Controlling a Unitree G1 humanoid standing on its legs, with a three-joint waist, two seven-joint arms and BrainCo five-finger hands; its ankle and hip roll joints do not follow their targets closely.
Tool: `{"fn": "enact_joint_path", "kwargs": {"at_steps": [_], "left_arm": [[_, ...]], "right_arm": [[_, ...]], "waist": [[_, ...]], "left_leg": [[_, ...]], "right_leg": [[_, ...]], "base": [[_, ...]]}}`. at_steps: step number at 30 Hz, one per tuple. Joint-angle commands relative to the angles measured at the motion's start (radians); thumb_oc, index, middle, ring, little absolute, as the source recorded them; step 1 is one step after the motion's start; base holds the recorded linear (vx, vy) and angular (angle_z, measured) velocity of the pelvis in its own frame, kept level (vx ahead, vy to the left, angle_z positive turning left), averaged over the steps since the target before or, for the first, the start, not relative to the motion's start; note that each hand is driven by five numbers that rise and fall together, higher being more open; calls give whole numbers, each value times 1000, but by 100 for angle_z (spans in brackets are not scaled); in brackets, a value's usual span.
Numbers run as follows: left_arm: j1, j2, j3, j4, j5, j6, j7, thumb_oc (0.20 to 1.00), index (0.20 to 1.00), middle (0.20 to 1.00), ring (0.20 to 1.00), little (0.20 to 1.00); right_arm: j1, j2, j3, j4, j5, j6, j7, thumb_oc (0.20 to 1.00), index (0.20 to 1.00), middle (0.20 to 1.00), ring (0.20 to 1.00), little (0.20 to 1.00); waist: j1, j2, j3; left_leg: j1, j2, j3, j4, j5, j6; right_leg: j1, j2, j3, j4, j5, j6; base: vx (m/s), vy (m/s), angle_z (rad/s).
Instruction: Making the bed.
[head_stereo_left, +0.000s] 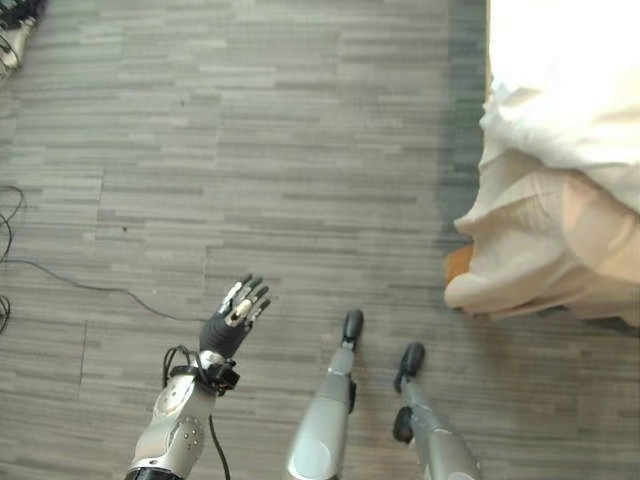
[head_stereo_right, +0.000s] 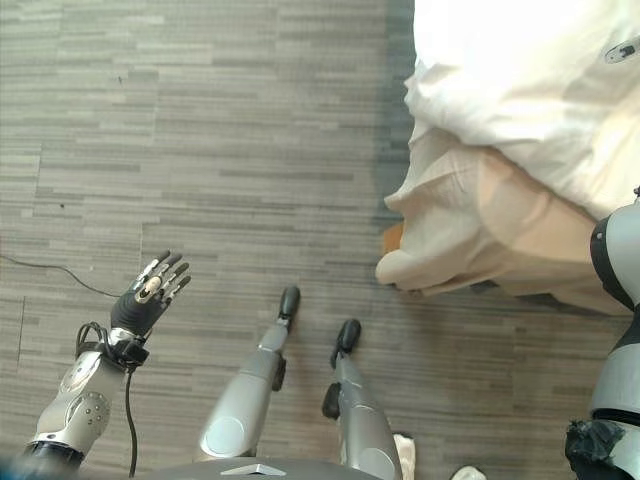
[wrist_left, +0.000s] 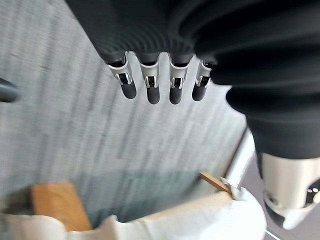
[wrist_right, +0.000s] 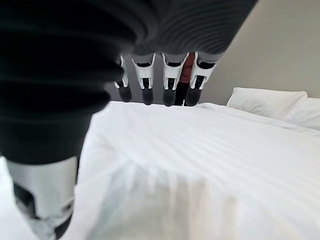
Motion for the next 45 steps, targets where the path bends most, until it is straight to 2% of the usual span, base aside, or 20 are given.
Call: {"fn": "enact_joint_path", "kwargs": {"at_steps": [1, 10, 14, 21, 23, 25, 26, 28, 29, 30, 32, 34, 36, 37, 38, 40, 41, 43, 44, 45], "left_arm": [[-16, 10, 20, -125, 40, -70, 28, 1000, 1000, 1000, 1000, 1000], [-67, -18, -8, -153, 91, -96, 69, 1000, 1000, 1000, 1000, 1000], [-73, -39, -24, -138, 106, -93, 73, 1000, 1000, 1000, 1000, 1000], [-76, -46, -7, -104, 88, -98, 82, 1000, 1000, 1000, 1000, 1000], [-80, -61, 24, -93, 91, -114, 96, 1000, 1000, 1000, 1000, 1000], [-79, -56, 23, -93, 91, -114, 96, 1000, 1000, 1000, 1000, 1000], [-61, -79, 73, -65, 73, -121, 101, 1000, 1000, 1000, 1000, 1000], [-56, -81, 78, -54, 70, -121, 100, 1000, 1000, 1000, 1000, 1000], [-41, -101, 84, -38, 74, -120, 96, 1000, 1000, 1000, 1000, 1000], [-41, -97, 81, -38, 74, -120, 96, 1000, 1000, 1000, 1000, 1000], [-34, -118, 79, -17, 92, -118, 87, 1000, 1000, 1000, 1000, 1000], [-37, -125, 74, -4, 100, -118, 89, 1000, 1000, 1000, 1000, 1000], [-45, -132, 83, 27, 117, -117, 96, 1000, 1000, 1000, 1000, 1000], [-50, -143, 98, 43, 122, -117, 103, 1000, 1000, 1000, 1000, 1000], [-49, -141, 98, 43, 122, -117, 103, 1000, 1000, 1000, 1000, 1000], [-56, -163, 112, 57, 117, -118, 106, 1000, 1000, 1000, 1000, 1000], [-55, -162, 112, 58, 116, -118, 106, 1000, 1000, 1000, 1000, 1000], [-62, -180, 102, 75, 106, -119, 105, 1000, 1000, 1000, 1000, 1000], [-62, -179, 103, 76, 105, -120, 105, 1000, 1000, 1000, 1000, 1000], [-67, -184, 93, 88, 102, -117, 102, 1000, 1000, 1000, 1000, 1000]], "right_arm": [[-113, -83, 134, -52, 36, -12, -43, 1000, 1000, 1000, 1000, 1000], [-189, -85, 189, -72, 72, -36, -66, 1000, 1000, 1000, 1000, 1000], [-154, -81, 179, -68, 81, -44, -57, 200, 200, 200, 200, 200], [-37, -87, 89, -119, 156, -65, -54, 200, 200, 200, 200, 200], [180, -87, -27, -394, 259, -113, -52, 200, 200, 200, 200, 200], [191, -89, -38, -399, 257, -111, -53, 200, 200, 200, 200, 200], [436, -81, -175, -727, 320, -132, -26, 200, 200, 200, 200, 200], [541, -81, -231, -813, 330, -144, -1, 200, 200, 200, 200, 200], [776, -61, -319, -978, 278, -159, 36, 200, 200, 200, 200, 200], [787, -62, -330, -983, 276, -158, 36, 200, 200, 200, 200, 200], [1125, 32, -467, -1159, 149, -151, 107, 200, 200, 200, 200, 200], [1212, 81, -495, -1164, 116, -144, 124, 200, 200, 200, 200, 200], [1357, 184, -520, -1169, 23, -134, 152, 200, 200, 200, 200, 200], [1443, 279, -521, -1148, -55, -122, 166, 200, 200, 200, 200, 200], [1445, 281, -522, -1149, -56, -122, 166, 200, 200, 200, 200, 200], [1542, 400, -524, -1070, -109, -104, 166, 200, 200, 200, 200, 200], [1542, 402, -523, -1069, -110, -105, 165, 200, 200, 200, 200, 200], [1544, 491, -487, -884, -135, -82, 141, 200, 200, 200, 200, 200], [1541, 494, -485, -878, -136, -84, 138, 200, 200, 200, 200, 200], [1519, 552, -454, -732, -134, -70, 126, 200, 200, 200, 200, 200]], "waist": [[30, -17, 64], [41, -9, 105], [38, -11, 118], [31, -21, 122], [9, -42, 131], [11, -45, 129], [-21, -72, 141], [-27, -82, 141], [-44, -89, 141], [-42, -90, 140], [-63, -92, 126], [-66, -87, 118], [-77, -78, 101], [-88, -67, 80], [-87, -68, 80], [-96, -61, 52], [-95, -61, 53], [-95, -49, 25], [-95, -50, 27], [-91, -39, 5]], "left_leg": [[-11, -34, -54, -25, 21, -55], [-158, -30, -56, -25, 50, -67], [-157, -27, -60, -25, 45, -63], [-108, -27, -64, -25, 34, -56], [-61, -21, -56, -25, 21, -52], [-64, -22, -57, -25, 24, -52], [-11, -14, -45, -25, 5, -47], [3, -14, -44, -25, 2, -45], [42, -15, -40, -25, -11, -41], [39, -16, -41, -25, -8, -41], [99, -15, -31, -25, -30, -32], [117, -20, -31, -25, -31, -27], [159, -23, -24, -25, -45, -20], [187, -27, -17, -25, -55, -13], [190, -27, -17, -25, -56, -13], [232, -34, -8, -25, -67, -5], [235, -34, -7, -25, -67, -5], [269, -42, -4, -25, -78, 5], [271, -42, -4, -25, -79, 5], [292, -47, 2, -25, -86, 12]], "right_leg": [[-81, -40, 51, -2, 140, 77], [-225, -27, 43, -2, 163, 87], [-229, -21, 39, -2, 155, 85], [-183, -24, 34, -2, 147, 82], [-140, -23, 41, -2, 142, 80], [-142, -24, 41, -2, 144, 81], [-95, -23, 44, -2, 137, 77], [-80, -25, 43, -2, 137, 77], [-41, -27, 44, -2, 127, 76], [-43, -28, 44, -2, 129, 76], [15, -38, 43, -2, 110, 76], [31, -43, 41, -2, 107, 77], [69, -51, 42, -2, 97, 80], [96, -57, 45, -2, 89, 81], [98, -57, 45, -2, 88, 82], [137, -66, 49, -2, 80, 83], [140, -66, 49, -2, 80, 83], [172, -71, 55, -2, 77, 83], [174, -71, 56, -2, 77, 84], [190, -72, 62, -2, 75, 84]], "base": [[-43, -42, -4], [-12, -26, -4], [0, 0, 0], [0, 23, 1], [1, 58, 1], [5, 12, -3], [16, 31, -11], [21, 33, -19], [12, 31, -17], [41, 38, -9], [55, 37, -4], [43, 54, -1], [66, 102, -1], [57, 94, 0], [36, 84, 0], [25, 83, 2], [31, 102, 6], [7, 71, 5], [-1, 75, 4], [0, 46, 4]]}}
